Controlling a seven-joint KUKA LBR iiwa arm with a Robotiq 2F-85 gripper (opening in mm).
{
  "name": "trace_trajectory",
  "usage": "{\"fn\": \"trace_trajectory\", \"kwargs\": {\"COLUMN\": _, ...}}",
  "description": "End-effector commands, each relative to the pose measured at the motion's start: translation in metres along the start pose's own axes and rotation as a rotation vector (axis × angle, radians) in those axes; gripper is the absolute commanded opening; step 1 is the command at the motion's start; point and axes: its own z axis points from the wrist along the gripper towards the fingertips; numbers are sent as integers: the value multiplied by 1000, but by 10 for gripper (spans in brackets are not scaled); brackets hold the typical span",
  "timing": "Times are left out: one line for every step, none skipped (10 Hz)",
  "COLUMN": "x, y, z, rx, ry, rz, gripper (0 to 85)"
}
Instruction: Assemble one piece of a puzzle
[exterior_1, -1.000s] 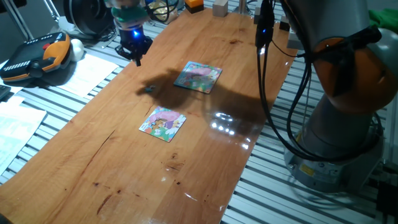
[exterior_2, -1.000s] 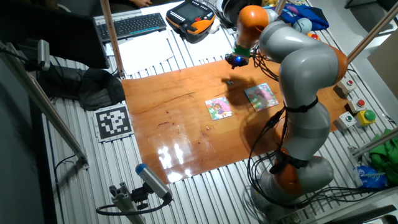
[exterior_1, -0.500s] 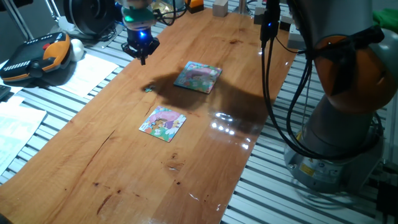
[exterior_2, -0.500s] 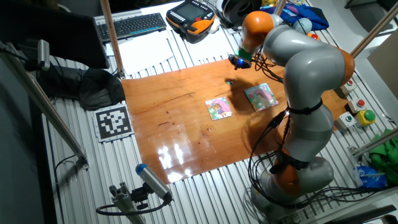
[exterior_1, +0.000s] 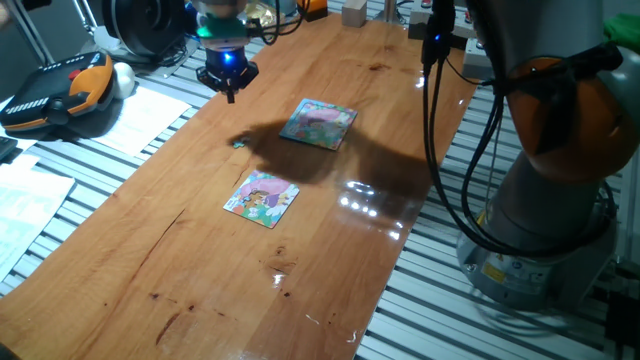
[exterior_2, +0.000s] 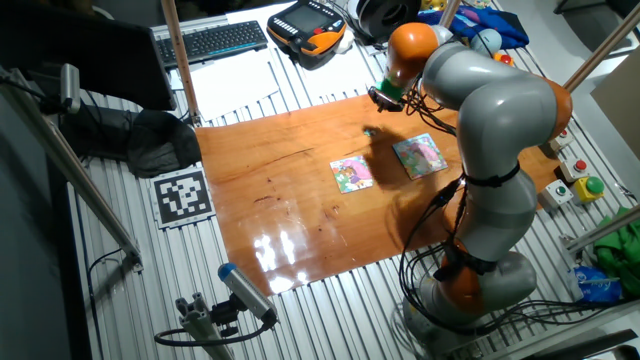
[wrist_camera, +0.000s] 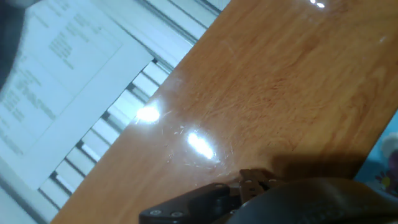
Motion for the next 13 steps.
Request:
{"fn": "trace_trajectory", "kwargs": {"x": 1, "y": 1, "z": 0, "rx": 69, "ry": -30, "rz": 327, "gripper": 0}}
{"fn": "trace_trajectory", "kwargs": {"x": -3, "y": -3, "z": 1, "rx": 67, "ry": -18, "rz": 325, "gripper": 0}}
{"fn": "trace_trajectory", "kwargs": {"x": -1, "y": -2, "z": 1, "rx": 76, "ry": -34, "rz": 325, "gripper": 0}}
{"fn": "trace_trajectory", "kwargs": {"x": 0, "y": -2, "z": 3, "rx": 88, "ry": -41, "rz": 328, "gripper": 0}}
{"fn": "trace_trajectory", "kwargs": {"x": 2, "y": -3, "z": 6, "rx": 91, "ry": -46, "rz": 335, "gripper": 0}}
{"fn": "trace_trajectory", "kwargs": {"x": 3, "y": -5, "z": 11, "rx": 94, "ry": -26, "rz": 324, "gripper": 0}}
{"fn": "trace_trajectory", "kwargs": {"x": 3, "y": -4, "z": 12, "rx": 98, "ry": -9, "rz": 331, "gripper": 0}}
{"fn": "trace_trajectory", "kwargs": {"x": 3, "y": -5, "z": 11, "rx": 110, "ry": 10, "rz": 326, "gripper": 170}}
{"fn": "trace_trajectory", "kwargs": {"x": 3, "y": -6, "z": 9, "rx": 113, "ry": 33, "rz": 344, "gripper": 170}}
{"fn": "trace_trajectory", "kwargs": {"x": 3, "y": -7, "z": 7, "rx": 127, "ry": 56, "rz": 448, "gripper": 170}}
{"fn": "trace_trajectory", "kwargs": {"x": 3, "y": -7, "z": 7, "rx": 145, "ry": 95, "rz": 472, "gripper": 170}}
{"fn": "trace_trajectory", "kwargs": {"x": 3, "y": -7, "z": 7, "rx": 143, "ry": 119, "rz": 492, "gripper": 170}}
{"fn": "trace_trajectory", "kwargs": {"x": 3, "y": -7, "z": 8, "rx": 162, "ry": 140, "rz": 520, "gripper": 170}}
